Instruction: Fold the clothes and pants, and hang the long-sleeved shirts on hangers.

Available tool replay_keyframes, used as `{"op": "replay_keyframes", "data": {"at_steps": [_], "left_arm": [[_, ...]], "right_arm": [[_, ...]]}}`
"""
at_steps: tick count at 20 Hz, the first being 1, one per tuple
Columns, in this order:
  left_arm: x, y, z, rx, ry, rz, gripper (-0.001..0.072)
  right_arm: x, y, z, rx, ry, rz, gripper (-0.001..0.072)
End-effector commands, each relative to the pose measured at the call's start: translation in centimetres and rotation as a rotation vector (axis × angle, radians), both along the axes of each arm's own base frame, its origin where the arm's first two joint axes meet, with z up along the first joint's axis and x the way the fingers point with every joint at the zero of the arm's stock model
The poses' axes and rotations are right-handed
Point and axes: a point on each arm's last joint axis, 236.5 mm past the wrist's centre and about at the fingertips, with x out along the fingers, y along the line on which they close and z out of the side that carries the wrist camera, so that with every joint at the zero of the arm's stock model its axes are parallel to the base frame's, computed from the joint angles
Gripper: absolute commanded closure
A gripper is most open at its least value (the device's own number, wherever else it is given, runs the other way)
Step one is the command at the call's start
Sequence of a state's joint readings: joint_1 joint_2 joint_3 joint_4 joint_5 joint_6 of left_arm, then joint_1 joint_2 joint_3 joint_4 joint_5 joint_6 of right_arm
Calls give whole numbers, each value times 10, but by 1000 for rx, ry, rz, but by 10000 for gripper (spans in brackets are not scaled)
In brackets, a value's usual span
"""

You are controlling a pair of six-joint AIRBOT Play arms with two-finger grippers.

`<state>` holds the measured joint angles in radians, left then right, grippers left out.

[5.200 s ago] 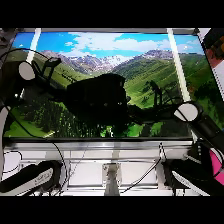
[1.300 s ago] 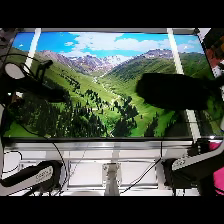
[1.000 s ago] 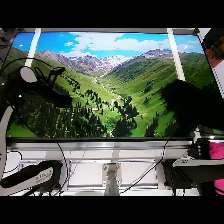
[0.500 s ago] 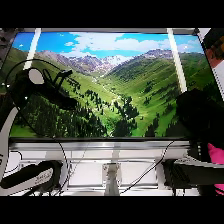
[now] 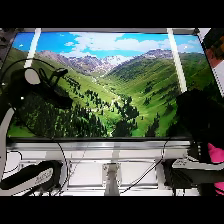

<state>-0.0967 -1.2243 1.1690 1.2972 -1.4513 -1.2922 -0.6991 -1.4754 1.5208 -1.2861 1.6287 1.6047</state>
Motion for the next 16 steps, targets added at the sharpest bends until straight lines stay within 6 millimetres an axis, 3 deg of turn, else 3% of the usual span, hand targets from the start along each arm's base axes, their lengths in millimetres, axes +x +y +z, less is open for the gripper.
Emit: {"op": "replay_keyframes", "data": {"at_steps": [1, 4, 7, 10, 13, 16], "left_arm": [[-13, 29, 1, 22, 63, 40, 697], [-34, 42, 1, 21, 138, 69, 697], [-66, 44, -12, 20, 207, 73, 695], [-87, 40, -24, 10, 259, 75, 695], [-90, 40, -27, 10, 272, 75, 695], [-90, 40, -27, 10, 271, 75, 694]], "right_arm": [[1, 119, -48, 75, 131, 324, 699], [-6, 206, -75, 69, 175, 564, 699], [-24, 274, -94, 47, 196, 743, 698], [-31, 323, -99, 10, 150, 895, 696], [-39, 367, -92, 20, 101, 1001, 696], [-49, 393, -86, 17, 78, 1082, 696]]}}
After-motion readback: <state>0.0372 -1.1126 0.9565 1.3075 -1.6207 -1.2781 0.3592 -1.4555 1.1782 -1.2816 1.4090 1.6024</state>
